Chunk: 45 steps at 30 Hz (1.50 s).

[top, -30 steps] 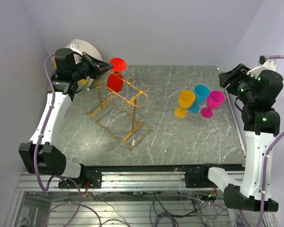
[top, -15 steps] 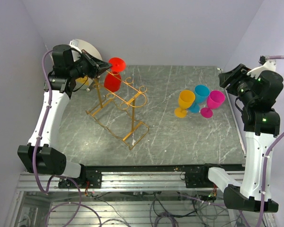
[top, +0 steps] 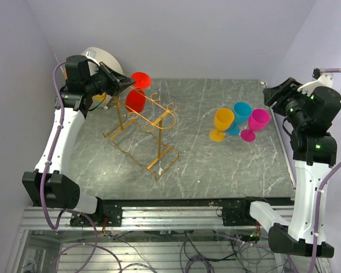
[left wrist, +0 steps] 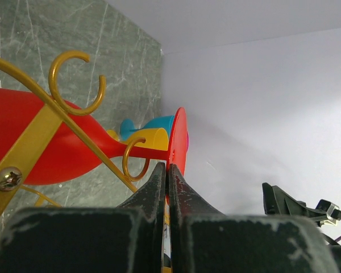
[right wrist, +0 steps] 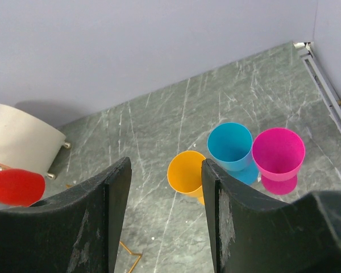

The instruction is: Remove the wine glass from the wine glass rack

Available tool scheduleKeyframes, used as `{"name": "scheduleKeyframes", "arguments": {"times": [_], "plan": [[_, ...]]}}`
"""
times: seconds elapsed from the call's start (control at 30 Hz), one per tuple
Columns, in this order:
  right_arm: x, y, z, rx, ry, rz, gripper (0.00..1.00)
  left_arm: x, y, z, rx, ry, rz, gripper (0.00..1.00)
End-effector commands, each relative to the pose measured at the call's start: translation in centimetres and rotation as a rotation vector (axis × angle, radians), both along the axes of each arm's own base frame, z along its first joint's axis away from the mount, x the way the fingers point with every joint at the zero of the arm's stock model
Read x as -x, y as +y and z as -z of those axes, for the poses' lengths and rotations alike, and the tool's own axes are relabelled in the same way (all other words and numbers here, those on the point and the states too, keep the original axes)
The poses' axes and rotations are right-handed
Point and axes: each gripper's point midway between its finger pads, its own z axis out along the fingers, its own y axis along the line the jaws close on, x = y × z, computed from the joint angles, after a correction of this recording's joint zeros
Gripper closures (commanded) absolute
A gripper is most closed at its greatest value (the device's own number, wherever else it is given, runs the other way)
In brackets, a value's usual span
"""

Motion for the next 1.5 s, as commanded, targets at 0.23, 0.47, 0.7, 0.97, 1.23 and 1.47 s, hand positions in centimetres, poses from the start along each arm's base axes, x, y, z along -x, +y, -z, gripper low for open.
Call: {"name": "scheduleKeyframes", "arguments": {"times": [0.23,0.47,0.7,0.97,1.23,1.47], "plan": [[0.2,0.4,-1.0,-0.002,-0.042,-0.018,0.48,-0.7,-0.4,-0.3,0.013,-0.017,0.018,0.93],[0.3,0.6,-0.9,-0.007,-0.043,-0.025,0.48,-1.1,-0.9,-0.5,0.036,-0.024,0.023,0.93],[0.4,0.7,-1.2,-0.008,-0.05,-0.027,0.48,-1.4,-1.8,-1.4,0.048,-0.038,0.032,0.93],[0.4,0.8,-0.9,-0.014,-0.052,-0.036,0.48,-1.9,-2.6,-3.3,0.141,-0.098,0.046,0.93],[0.1,3.3,-1.4,-0.02,-0.087,-0.188,0.48,0.1,-5.2,-10.7,0.329,-0.38,0.176,0.93],[1.4,10.2,-3.5,-0.102,-0.172,-0.642,0.46,5.7,-7.7,-16.7,0.472,-0.581,0.377,0.93]]}}
